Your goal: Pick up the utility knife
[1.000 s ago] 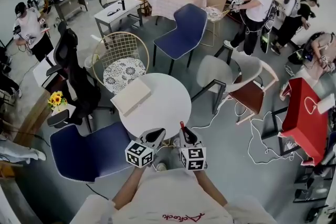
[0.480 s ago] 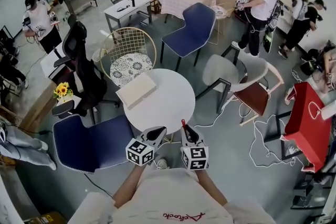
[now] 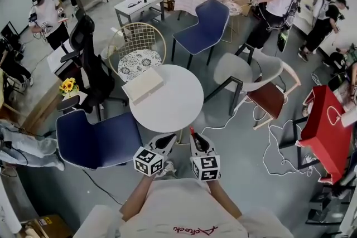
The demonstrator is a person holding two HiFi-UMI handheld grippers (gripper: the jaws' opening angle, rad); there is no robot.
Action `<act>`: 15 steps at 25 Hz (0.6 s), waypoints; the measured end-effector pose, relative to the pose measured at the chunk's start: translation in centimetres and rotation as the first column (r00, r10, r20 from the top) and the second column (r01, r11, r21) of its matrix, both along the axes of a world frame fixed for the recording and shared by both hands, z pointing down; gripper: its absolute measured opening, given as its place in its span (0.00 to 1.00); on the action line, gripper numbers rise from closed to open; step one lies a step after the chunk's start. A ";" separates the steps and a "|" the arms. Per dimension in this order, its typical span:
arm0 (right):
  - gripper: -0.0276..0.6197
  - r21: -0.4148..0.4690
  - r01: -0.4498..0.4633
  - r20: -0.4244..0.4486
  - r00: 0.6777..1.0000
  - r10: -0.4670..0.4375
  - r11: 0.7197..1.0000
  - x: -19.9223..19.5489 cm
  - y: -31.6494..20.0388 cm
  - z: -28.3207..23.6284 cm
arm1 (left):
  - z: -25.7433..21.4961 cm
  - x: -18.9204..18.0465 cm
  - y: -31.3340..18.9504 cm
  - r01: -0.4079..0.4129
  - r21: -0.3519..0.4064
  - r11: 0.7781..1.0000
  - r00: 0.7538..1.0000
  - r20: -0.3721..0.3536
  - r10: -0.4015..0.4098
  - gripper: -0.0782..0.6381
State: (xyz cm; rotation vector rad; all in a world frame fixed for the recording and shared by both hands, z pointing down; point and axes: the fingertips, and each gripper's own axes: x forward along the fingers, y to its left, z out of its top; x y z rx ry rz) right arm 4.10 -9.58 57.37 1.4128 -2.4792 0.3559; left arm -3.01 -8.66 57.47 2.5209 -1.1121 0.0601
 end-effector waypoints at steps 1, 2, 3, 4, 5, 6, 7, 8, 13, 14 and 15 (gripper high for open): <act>0.14 0.000 0.003 0.000 1.000 -0.003 1.000 0.3 0.4 0.0 | 0.0 0.3 0.4 0.003 -0.001 1.000 1.000 0.001 -0.003 0.13; 0.14 -0.001 0.005 0.001 1.000 -0.005 1.000 0.6 0.9 0.0 | 0.1 0.7 0.9 0.004 0.000 1.000 1.000 0.002 -0.004 0.13; 0.14 -0.001 0.007 0.002 1.000 -0.007 1.000 1.0 1.4 0.1 | 0.1 1.0 1.4 0.004 0.000 1.000 1.000 0.003 -0.004 0.13; 0.14 -0.002 0.010 0.002 1.000 -0.010 1.000 1.3 2.0 0.2 | 0.2 1.3 2.0 0.006 0.001 1.000 1.000 0.003 -0.006 0.13; 0.14 -0.001 0.013 0.003 1.000 -0.013 1.000 1.5 2.6 0.2 | 0.2 1.5 2.5 0.008 0.001 1.000 1.000 0.003 -0.008 0.13; 0.14 0.000 0.017 0.005 1.000 -0.017 1.000 1.7 3.2 0.2 | 0.2 1.7 3.1 0.010 0.001 1.000 1.000 0.003 -0.010 0.13; 0.14 0.003 0.021 0.007 1.000 -0.021 1.000 1.9 3.8 0.2 | 0.2 2.0 3.7 0.011 0.001 1.000 1.000 0.002 -0.011 0.13; 0.14 0.005 0.024 0.008 1.000 -0.024 1.000 2.1 4.4 0.1 | 0.2 2.2 4.3 0.011 0.002 1.000 1.000 0.002 -0.011 0.13; 0.14 0.015 0.041 0.018 0.999 -0.041 0.999 3.3 7.8 -0.4 | -0.1 4.0 7.4 0.000 0.003 1.000 1.000 0.005 0.000 0.13; 0.14 0.019 0.043 0.019 0.999 -0.044 0.999 3.5 8.4 -0.5 | -0.2 4.3 7.9 -0.001 0.005 1.000 1.000 0.005 0.001 0.13; 0.14 0.023 0.046 0.018 0.999 -0.046 0.999 3.6 8.9 -0.6 | -0.2 4.4 8.4 -0.002 0.007 1.000 1.000 0.005 0.002 0.13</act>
